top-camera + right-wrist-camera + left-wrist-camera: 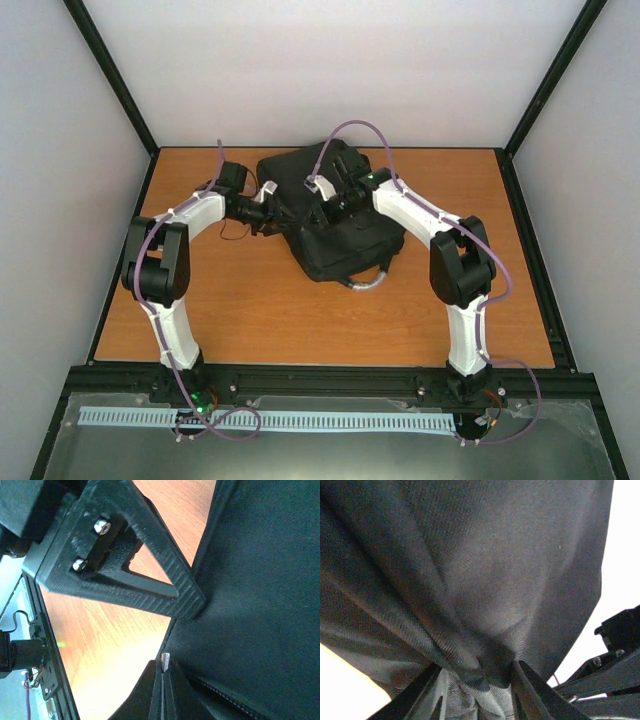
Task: Pack the student bag
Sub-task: Zip the student bag at the center of the board.
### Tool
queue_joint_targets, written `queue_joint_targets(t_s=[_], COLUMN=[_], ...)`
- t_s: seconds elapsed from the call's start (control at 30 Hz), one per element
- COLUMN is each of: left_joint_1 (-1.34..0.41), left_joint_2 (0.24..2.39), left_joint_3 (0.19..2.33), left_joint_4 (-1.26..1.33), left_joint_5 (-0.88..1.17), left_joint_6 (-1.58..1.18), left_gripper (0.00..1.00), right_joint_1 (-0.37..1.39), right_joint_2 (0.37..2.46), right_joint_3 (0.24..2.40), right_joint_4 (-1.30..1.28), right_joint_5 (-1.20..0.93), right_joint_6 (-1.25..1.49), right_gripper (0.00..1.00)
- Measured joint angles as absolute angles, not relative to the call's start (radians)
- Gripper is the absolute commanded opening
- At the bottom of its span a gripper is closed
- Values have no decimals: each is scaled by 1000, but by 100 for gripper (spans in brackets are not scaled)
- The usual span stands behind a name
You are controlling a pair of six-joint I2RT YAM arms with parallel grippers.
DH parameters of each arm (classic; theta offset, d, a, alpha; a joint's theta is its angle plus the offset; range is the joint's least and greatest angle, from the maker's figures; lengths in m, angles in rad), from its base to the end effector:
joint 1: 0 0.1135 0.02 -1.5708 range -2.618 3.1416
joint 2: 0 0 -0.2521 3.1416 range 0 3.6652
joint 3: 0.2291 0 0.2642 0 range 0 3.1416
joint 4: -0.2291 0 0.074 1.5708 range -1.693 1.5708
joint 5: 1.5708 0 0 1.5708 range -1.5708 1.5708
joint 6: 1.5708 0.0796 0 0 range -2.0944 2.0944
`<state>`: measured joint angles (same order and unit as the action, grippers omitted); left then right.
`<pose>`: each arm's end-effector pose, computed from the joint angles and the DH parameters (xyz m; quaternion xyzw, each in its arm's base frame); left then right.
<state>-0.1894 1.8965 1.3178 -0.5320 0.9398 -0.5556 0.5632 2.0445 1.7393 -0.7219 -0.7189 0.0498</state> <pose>0.3833 -0.1389 0.1535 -0.0565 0.8724 -0.4846 0.0289 0.3675 0.2940 0.2032 -0.3203 0.8482 0.3989 0.1374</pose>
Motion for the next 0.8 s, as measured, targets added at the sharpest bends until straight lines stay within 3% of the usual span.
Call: queue_joint_targets(t_s=[0.1, 0.2, 0.8], left_joint_1=[-199, -203, -220], left_joint_2=[1917, 1930, 1933], left_joint_3=[1335, 1343, 1353], left_joint_4=[-534, -533, -541], left_joint_5=[942, 944, 926], left_joint_6=[-566, -578, -545], left_gripper=[10, 1, 1], right_joint_1=[562, 561, 458], right_joint_2=[2045, 2045, 1958], right_joint_3=[1724, 1715, 1621], right_joint_4=[-720, -717, -719], right_joint_5=[-718, -713, -620], right_joint_6=[49, 49, 42], right_gripper=[3, 3, 3])
